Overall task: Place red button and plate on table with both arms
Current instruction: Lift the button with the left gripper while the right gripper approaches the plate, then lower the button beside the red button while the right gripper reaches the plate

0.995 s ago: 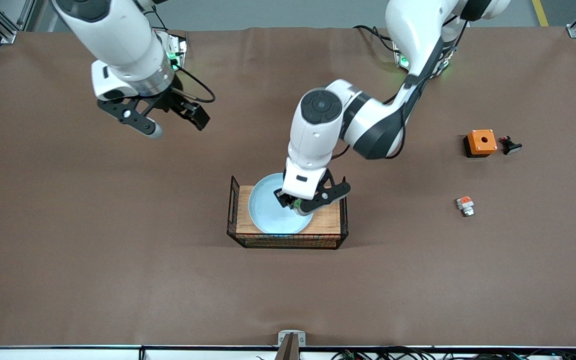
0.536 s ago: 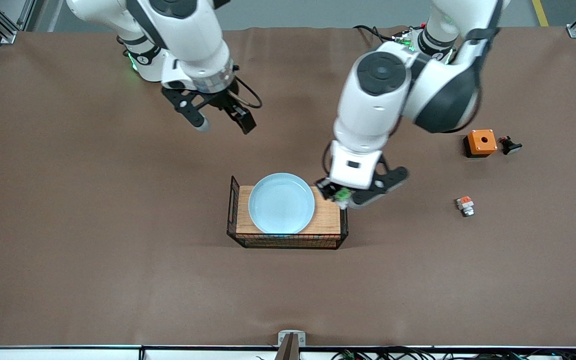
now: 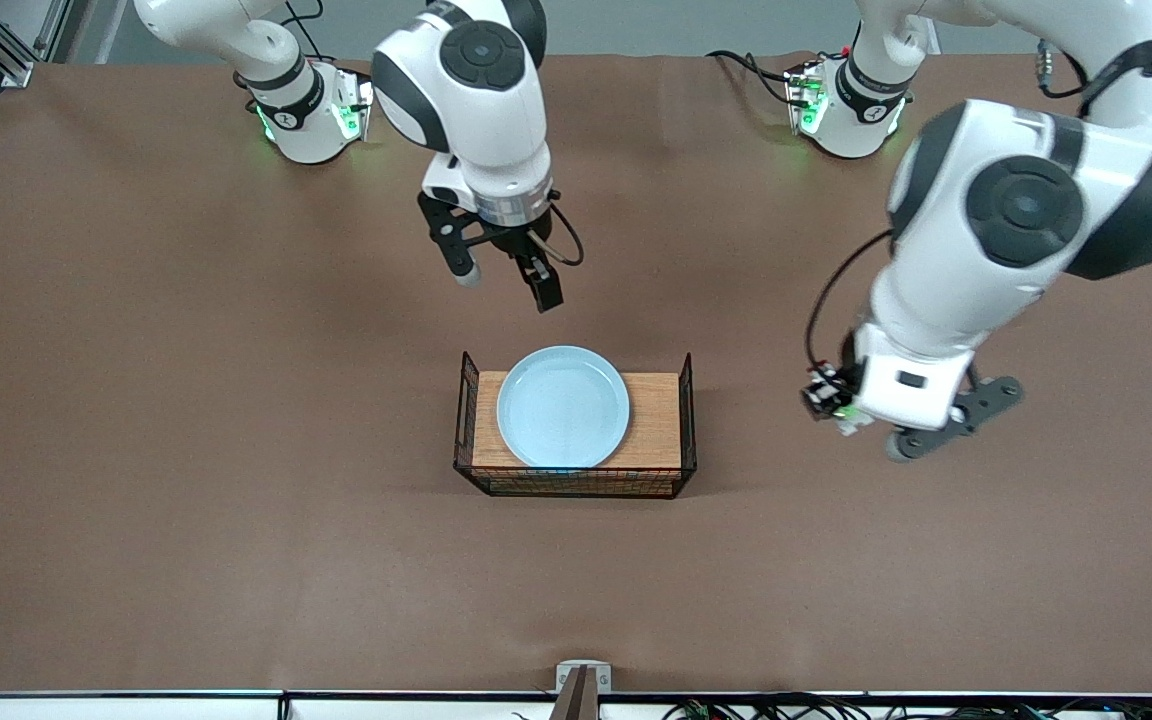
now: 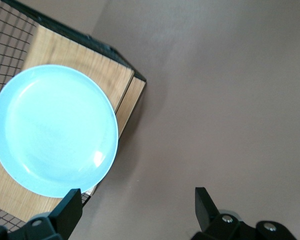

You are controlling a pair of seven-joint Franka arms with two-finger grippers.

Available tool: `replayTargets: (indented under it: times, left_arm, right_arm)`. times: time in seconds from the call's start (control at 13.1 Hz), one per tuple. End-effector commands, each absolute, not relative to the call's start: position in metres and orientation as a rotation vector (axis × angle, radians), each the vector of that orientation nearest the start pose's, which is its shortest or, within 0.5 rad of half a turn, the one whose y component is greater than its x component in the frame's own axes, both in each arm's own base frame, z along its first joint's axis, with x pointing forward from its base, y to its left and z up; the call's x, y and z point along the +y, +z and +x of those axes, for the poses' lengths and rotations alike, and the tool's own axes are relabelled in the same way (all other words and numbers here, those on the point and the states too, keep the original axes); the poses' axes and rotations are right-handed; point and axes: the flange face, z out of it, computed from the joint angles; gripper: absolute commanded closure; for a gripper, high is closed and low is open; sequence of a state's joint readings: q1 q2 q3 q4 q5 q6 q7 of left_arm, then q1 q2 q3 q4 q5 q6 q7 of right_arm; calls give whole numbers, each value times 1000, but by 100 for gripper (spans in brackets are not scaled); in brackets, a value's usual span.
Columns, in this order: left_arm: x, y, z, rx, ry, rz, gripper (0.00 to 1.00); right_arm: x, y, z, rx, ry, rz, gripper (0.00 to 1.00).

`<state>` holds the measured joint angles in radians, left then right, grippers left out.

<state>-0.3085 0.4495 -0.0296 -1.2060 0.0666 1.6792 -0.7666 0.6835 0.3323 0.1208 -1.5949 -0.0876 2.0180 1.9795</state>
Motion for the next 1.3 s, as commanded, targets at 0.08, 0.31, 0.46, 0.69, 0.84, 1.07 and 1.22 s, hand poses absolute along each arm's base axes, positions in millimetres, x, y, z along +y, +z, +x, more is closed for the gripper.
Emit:
replayTargets:
  times: [0.08, 0.31, 0.46, 0.69, 0.84, 1.07, 1.22]
  left_arm:
    - [-141, 502, 668, -494, 39, -3030, 100]
    - [-90, 464, 681, -378, 85, -3033, 100]
    - [-61, 429, 682, -332, 94, -3042, 100]
    - [-4, 361, 670, -232, 66, -3011, 100]
    - [35, 319, 660, -185, 39, -3021, 100]
    - [87, 261, 638, -98, -64, -3032, 100]
    - [113, 222, 625, -43, -135, -3043, 100]
  right_arm:
    - [481, 427, 486, 1713, -119, -2500, 1]
    - [480, 410, 500, 1737, -113, -2494, 4]
    - [480, 396, 508, 1737, -112, -2478, 5]
    - [484, 373, 512, 1738, -103, -2479, 11]
    - [486, 362, 513, 1737, -99, -2483, 17]
    - [488, 352, 514, 1735, -94, -2486, 29]
    - [488, 352, 515, 1738, -92, -2483, 36]
